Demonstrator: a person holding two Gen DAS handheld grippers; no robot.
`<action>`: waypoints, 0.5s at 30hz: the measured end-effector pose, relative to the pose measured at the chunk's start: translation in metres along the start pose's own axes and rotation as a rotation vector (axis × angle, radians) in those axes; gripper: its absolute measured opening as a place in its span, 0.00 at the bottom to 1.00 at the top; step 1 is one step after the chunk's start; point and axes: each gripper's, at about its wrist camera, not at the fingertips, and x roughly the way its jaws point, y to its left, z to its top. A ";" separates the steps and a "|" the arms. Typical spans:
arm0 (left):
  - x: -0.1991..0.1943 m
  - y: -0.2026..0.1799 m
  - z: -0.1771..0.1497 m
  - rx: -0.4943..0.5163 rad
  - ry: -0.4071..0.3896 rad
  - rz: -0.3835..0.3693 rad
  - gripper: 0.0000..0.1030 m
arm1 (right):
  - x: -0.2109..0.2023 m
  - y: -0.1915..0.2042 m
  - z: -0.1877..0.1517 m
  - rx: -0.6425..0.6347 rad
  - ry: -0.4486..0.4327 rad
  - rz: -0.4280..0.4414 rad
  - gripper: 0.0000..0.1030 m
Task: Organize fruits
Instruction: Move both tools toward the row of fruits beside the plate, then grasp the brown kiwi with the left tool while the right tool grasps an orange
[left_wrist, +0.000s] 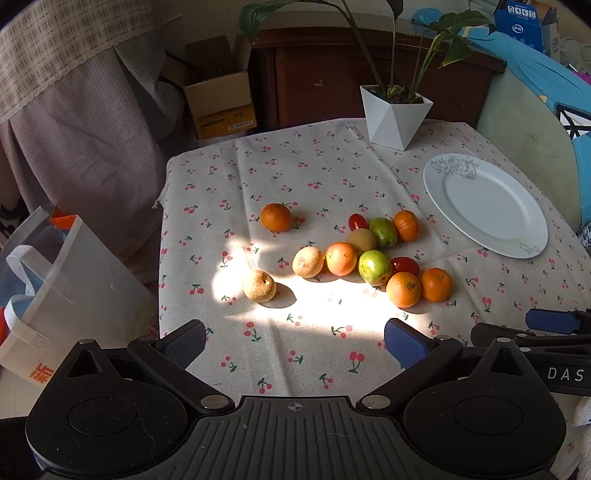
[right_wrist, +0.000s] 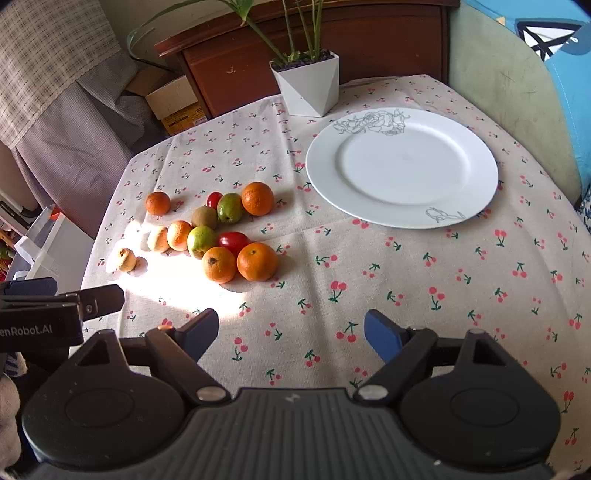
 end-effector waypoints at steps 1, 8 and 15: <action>0.001 0.001 0.001 0.000 0.003 0.011 1.00 | 0.001 0.000 0.001 -0.018 -0.003 0.003 0.74; 0.015 0.029 0.016 -0.065 0.034 -0.017 0.99 | 0.014 0.001 0.010 -0.114 -0.011 0.069 0.55; 0.033 0.038 0.021 -0.067 0.000 -0.025 0.93 | 0.030 0.001 0.018 -0.115 -0.007 0.136 0.40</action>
